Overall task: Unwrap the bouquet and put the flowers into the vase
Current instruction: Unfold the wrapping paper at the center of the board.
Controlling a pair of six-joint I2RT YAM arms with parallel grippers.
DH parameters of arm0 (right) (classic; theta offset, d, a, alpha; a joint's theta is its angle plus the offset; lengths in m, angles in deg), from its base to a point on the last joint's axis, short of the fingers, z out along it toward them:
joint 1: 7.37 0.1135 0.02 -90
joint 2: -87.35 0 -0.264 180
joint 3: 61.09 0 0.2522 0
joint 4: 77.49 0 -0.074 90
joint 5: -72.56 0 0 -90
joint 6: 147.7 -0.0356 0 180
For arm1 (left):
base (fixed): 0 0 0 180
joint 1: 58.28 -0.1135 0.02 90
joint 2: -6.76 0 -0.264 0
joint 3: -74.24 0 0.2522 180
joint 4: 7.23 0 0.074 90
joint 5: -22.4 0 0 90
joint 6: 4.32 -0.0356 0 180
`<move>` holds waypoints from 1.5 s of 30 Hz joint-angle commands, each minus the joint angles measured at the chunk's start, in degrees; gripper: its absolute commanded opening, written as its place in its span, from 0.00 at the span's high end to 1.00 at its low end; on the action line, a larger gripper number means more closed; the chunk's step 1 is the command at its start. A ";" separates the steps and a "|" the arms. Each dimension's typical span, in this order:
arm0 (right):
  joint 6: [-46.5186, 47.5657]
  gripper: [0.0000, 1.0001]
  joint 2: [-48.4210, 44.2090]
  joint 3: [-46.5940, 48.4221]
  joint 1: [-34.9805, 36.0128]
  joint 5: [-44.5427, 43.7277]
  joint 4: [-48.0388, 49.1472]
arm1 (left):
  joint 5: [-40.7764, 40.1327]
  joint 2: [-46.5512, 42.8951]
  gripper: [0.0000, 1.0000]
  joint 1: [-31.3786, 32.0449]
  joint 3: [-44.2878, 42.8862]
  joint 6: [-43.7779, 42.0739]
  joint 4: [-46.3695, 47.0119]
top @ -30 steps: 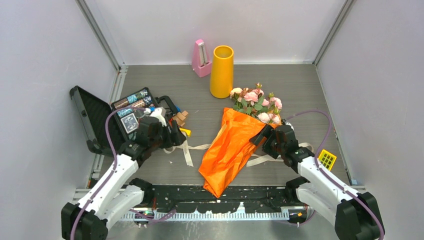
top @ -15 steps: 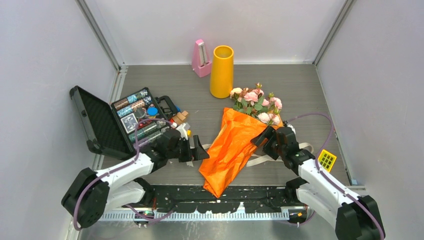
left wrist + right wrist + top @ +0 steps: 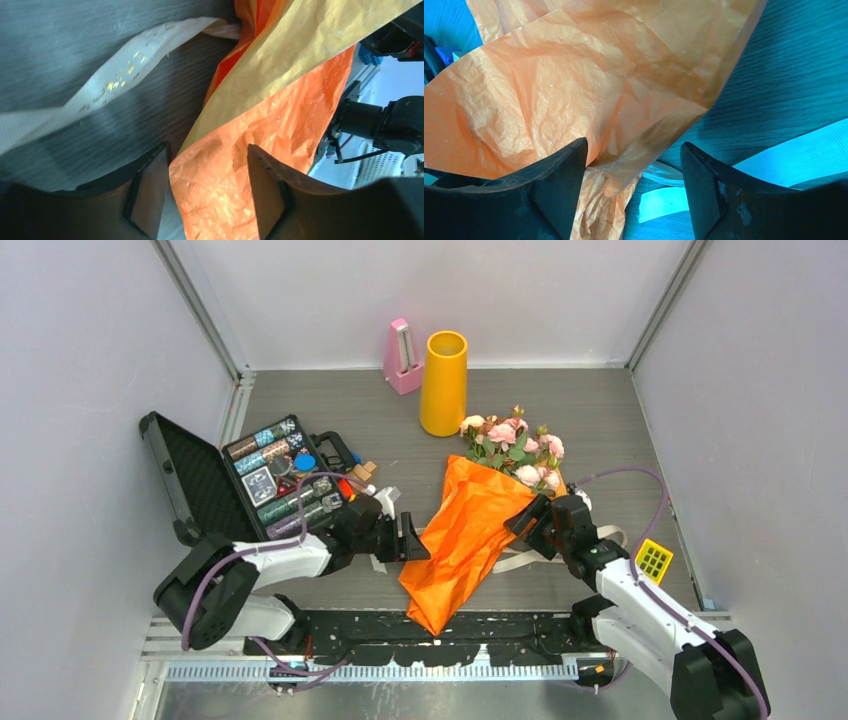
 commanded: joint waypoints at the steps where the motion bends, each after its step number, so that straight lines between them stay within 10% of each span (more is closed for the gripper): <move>1: -0.62 0.28 1.00 0.26 -0.13 -1.30 2.95 | 0.65 3.72 0.48 0.97 -2.98 -0.57 5.57; 10: -2.59 0.34 0.42 -1.24 -0.13 -4.92 4.80 | -3.54 8.47 1.00 1.31 -5.04 -0.57 7.71; 38: 2.13 0.43 22.14 7.12 -2.49 -11.65 18.99 | -1.78 26.17 1.00 -4.55 -20.64 -6.43 10.86; 45: 5.79 0.30 16.00 9.76 -3.49 -11.33 10.92 | -5.59 18.37 0.56 -4.96 -25.17 -14.43 -4.28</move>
